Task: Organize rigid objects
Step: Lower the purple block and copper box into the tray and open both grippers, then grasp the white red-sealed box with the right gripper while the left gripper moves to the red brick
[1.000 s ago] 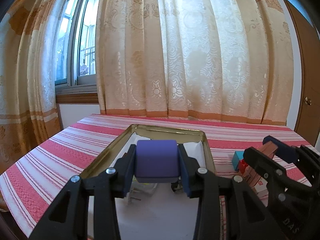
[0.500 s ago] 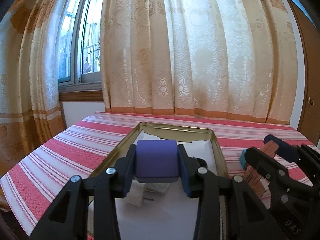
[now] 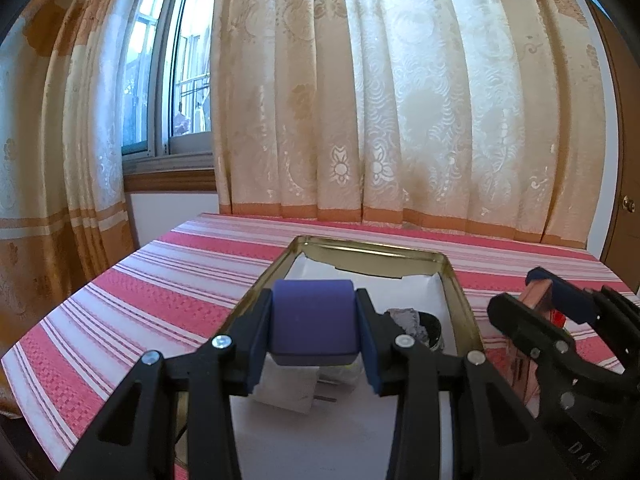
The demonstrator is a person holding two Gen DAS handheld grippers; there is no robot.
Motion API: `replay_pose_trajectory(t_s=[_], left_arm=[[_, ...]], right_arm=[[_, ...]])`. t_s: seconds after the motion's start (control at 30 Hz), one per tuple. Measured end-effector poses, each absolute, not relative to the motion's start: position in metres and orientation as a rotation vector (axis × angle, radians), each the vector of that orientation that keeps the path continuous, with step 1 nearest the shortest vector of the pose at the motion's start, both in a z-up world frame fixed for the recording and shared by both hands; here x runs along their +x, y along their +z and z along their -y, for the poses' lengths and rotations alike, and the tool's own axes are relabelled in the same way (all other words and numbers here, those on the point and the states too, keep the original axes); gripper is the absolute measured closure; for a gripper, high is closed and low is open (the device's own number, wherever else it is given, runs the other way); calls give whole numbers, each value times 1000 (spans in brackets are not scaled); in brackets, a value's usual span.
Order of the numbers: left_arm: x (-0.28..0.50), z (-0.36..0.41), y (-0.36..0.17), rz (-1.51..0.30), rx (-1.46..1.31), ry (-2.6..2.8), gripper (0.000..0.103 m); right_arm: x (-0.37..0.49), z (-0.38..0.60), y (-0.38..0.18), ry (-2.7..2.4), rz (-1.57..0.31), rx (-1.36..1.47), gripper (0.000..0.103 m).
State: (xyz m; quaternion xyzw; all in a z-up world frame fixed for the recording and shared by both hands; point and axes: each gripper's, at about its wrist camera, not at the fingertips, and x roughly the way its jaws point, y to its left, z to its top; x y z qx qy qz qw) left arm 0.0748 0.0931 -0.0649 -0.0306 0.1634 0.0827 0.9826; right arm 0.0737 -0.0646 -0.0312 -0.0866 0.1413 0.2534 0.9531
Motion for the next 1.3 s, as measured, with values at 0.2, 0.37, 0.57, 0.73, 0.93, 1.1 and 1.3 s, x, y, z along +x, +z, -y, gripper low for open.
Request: replay_pose_trajectory(t_s=[0.2, 0.37, 0.57, 0.73, 0.93, 1.1, 1.3], left_arm=[[79, -100, -67, -356, -54, 187, 64], [85, -109, -70, -396, -63, 199, 64], [91, -115, -74, -438, -59, 212, 64], [101, -122, -79, -501, -83, 216, 64], [97, -117, -78, -485, -46, 260, 19], [90, -105, -75, -463, -6, 271, 5], [85, -76, -74, -455, 9, 221, 3]], right_arm=[[80, 50, -32, 540, -293, -200, 56], [89, 32, -36, 582, -332, -231, 56], [103, 22, -39, 605, -381, -215, 61], [110, 12, -41, 619, -405, -223, 63], [99, 25, -39, 613, -379, -221, 54], [92, 58, -40, 590, -406, -205, 41], [90, 115, -40, 478, -469, -168, 40]])
